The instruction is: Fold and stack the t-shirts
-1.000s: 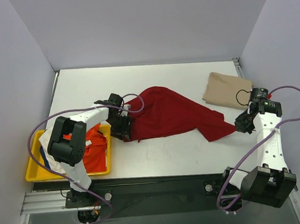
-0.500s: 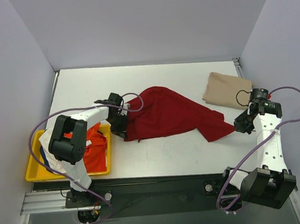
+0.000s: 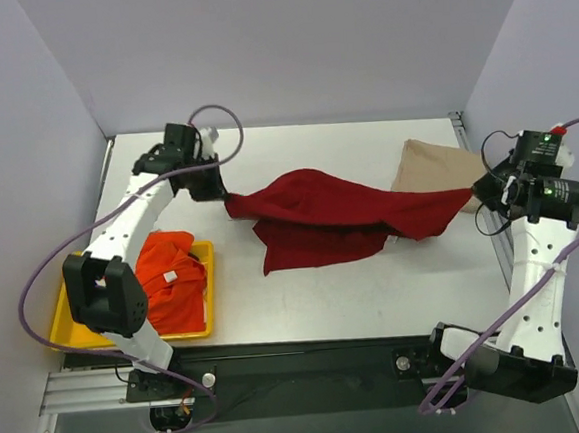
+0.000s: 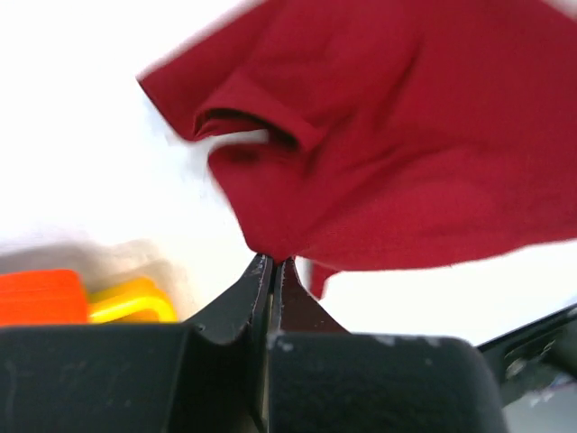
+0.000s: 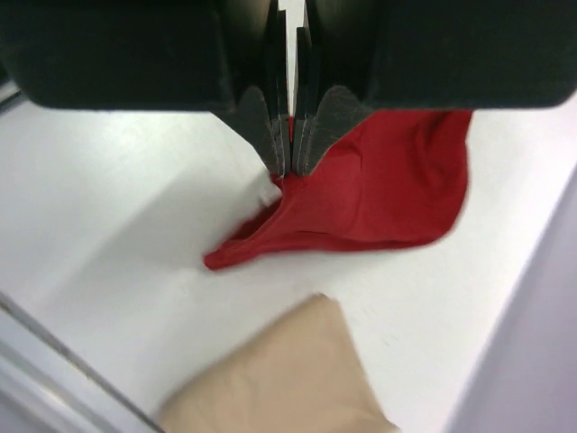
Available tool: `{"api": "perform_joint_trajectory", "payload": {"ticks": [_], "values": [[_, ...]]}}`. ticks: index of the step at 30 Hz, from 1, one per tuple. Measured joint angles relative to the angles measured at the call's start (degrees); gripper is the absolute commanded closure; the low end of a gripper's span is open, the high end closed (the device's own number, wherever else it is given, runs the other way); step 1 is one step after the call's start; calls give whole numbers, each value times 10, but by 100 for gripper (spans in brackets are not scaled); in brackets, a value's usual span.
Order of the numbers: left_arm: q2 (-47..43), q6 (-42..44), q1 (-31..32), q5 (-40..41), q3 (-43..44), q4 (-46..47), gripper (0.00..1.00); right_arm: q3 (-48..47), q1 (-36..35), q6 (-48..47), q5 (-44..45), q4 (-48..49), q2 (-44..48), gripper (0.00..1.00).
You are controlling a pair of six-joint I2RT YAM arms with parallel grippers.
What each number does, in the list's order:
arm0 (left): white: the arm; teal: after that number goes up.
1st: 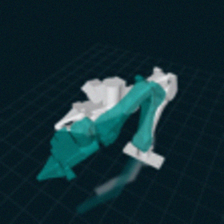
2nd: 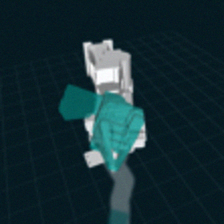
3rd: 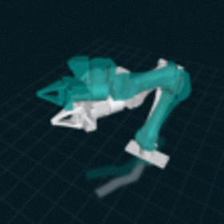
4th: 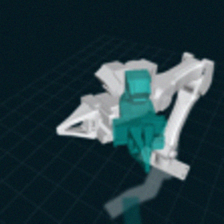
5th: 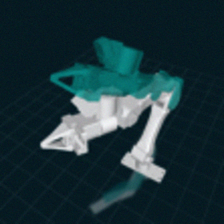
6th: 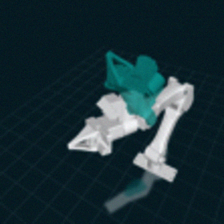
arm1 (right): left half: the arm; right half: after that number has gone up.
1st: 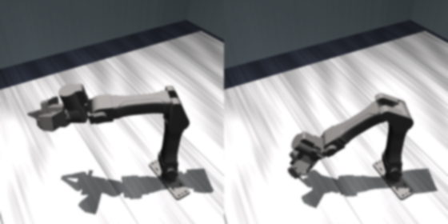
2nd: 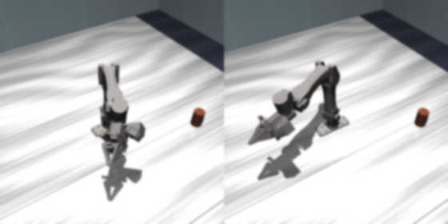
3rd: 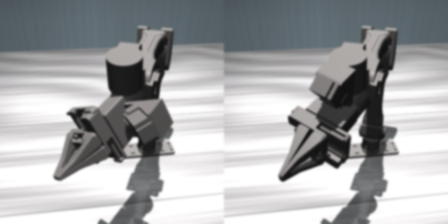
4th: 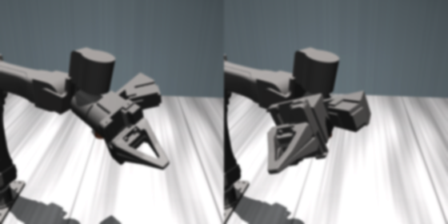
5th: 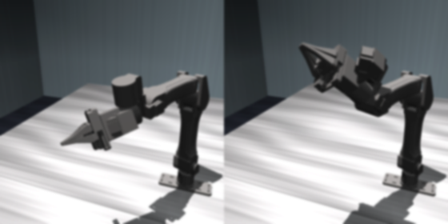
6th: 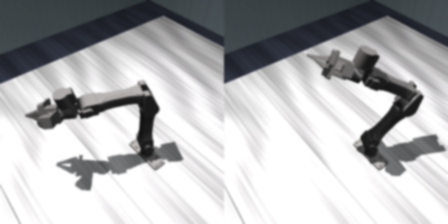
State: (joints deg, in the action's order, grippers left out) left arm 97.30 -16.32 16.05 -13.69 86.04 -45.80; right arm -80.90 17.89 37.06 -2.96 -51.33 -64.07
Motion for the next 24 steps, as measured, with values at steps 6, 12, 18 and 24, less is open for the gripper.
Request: {"api": "perform_joint_trajectory", "payload": {"ticks": [6, 12, 18, 24], "values": [[-46, -29, -31, 18, 184, -16, 100, -134, -14, -7, -1, 21, -17, 100], [-22, -56, -42, 14, 317, -12, 100, -212, -57, -16, -1, 82, -83, 100], [108, -83, -64, -7, 497, -3, 100, -300, -102, -23, -5, 125, -215, 100], [208, -143, -100, -47, 594, 44, 100, -452, -115, -19, -24, 148, -357, 100]]}}
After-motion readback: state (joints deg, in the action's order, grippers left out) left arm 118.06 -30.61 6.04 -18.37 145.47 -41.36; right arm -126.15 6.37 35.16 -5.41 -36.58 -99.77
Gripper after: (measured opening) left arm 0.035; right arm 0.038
